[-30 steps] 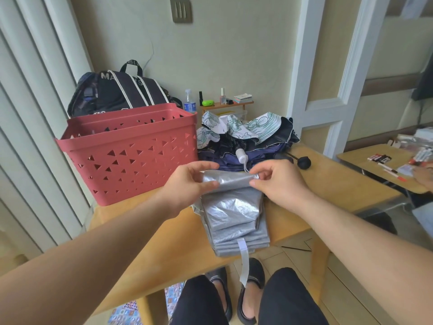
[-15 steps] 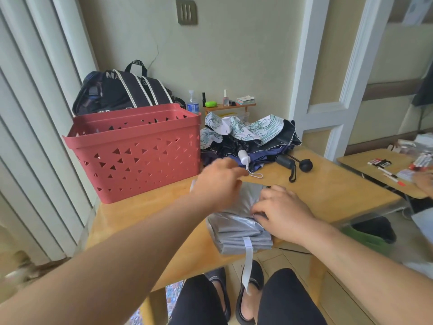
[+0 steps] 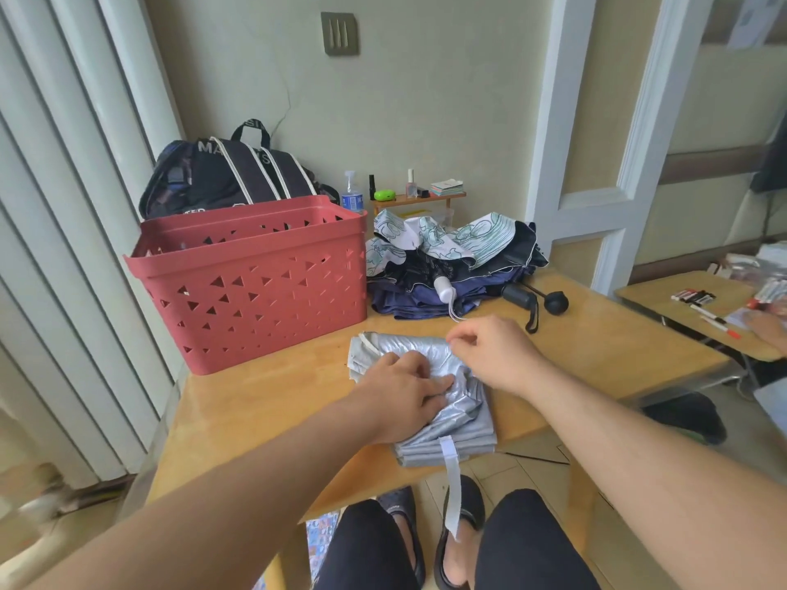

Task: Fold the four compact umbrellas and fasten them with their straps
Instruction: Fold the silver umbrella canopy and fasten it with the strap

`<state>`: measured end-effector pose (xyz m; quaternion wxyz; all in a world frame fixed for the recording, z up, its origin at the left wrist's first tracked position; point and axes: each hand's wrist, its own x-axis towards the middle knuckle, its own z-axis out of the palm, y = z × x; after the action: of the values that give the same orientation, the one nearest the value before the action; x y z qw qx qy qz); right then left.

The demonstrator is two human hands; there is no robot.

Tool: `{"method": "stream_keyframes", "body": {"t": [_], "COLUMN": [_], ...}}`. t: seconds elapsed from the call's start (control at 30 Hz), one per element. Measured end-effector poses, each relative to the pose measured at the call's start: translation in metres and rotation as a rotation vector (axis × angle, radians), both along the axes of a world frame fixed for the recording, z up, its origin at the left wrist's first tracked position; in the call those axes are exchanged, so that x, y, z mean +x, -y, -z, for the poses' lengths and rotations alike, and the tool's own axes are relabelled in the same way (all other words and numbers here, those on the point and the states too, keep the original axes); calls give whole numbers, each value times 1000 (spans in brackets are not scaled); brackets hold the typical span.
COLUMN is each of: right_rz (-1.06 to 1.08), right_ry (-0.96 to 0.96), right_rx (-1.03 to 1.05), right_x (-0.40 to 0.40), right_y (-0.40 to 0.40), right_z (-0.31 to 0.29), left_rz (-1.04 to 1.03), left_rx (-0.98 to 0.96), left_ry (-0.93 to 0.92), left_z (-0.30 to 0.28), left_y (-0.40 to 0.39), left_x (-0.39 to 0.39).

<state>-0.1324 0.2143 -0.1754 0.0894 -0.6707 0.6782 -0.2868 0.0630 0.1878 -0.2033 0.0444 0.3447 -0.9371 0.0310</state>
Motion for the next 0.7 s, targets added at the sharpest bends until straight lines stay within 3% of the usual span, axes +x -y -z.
{"method": "stream_keyframes", "body": {"t": [0.2,0.3,0.5,0.7], "right_rz": [31,-62,-187,-199], "right_ry": [-147,-206,-253,-383], "right_rx": [45,120,184,190], "right_x": [9,17,10,10], "right_y": [2,-3,-10,-29], "right_z": [20,20,34,33], "left_rz": [79,-14,-141,-243], "left_rx": [207,354,6,97], "left_ry": [-120,-175,-249,-245], "left_z": [-4,-24,-44,-26], "left_y": [-6,7,46,65], "left_x": [26,30,-5,-11]}}
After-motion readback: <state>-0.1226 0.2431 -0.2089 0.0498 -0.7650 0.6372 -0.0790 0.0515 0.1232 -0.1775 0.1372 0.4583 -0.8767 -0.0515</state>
